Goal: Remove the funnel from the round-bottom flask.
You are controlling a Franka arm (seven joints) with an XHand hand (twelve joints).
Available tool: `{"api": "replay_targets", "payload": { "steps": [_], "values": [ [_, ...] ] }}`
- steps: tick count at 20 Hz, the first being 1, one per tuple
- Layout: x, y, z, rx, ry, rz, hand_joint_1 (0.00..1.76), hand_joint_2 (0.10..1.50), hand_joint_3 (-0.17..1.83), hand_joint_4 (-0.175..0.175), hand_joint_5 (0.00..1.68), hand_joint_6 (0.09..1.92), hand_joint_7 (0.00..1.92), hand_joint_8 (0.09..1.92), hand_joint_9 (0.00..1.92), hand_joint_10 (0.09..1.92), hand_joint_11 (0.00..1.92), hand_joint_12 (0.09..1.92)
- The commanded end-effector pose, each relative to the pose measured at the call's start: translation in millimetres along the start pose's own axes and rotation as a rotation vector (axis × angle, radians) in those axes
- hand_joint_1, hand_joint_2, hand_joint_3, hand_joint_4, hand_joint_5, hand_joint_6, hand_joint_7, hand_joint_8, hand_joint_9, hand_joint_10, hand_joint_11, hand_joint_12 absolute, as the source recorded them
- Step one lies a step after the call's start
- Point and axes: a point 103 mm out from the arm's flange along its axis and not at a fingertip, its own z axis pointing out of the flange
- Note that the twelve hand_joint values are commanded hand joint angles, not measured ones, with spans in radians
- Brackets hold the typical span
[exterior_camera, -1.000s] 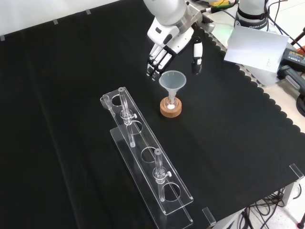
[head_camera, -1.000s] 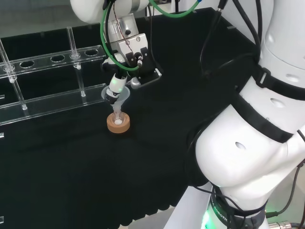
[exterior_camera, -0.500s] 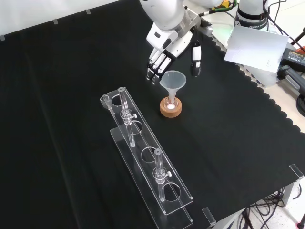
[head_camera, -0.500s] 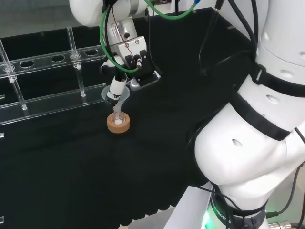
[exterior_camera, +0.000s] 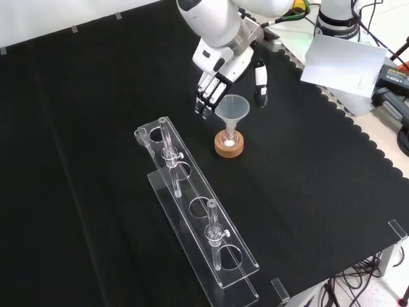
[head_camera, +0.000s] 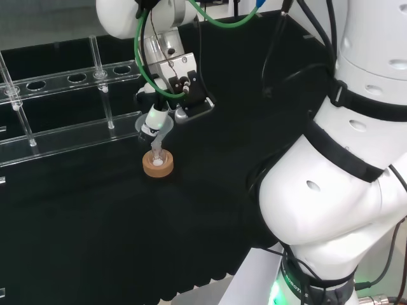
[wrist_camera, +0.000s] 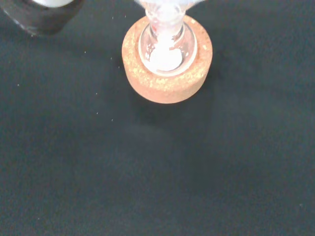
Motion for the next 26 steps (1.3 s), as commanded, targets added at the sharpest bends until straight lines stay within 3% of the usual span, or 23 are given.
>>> {"api": "replay_targets", "payload": {
  "steps": [1,11,26],
  "values": [
    [8,9,5,0.002,-0.002,-0.028,0.68,0.76,-0.12,0.011,0.00,0.09,0.00,0.09,0.00,0.77,0.30,1.51],
    [13,10,12,-0.060,-0.071,-0.029,0.69,0.78,-0.11,0.007,0.00,0.09,0.04,0.09,0.03,0.89,0.27,1.54],
    [4,11,21,-0.033,-0.092,-0.017,0.72,0.80,-0.12,0.001,0.06,0.09,0.08,0.09,0.11,0.85,0.28,1.53]
  ]
}}
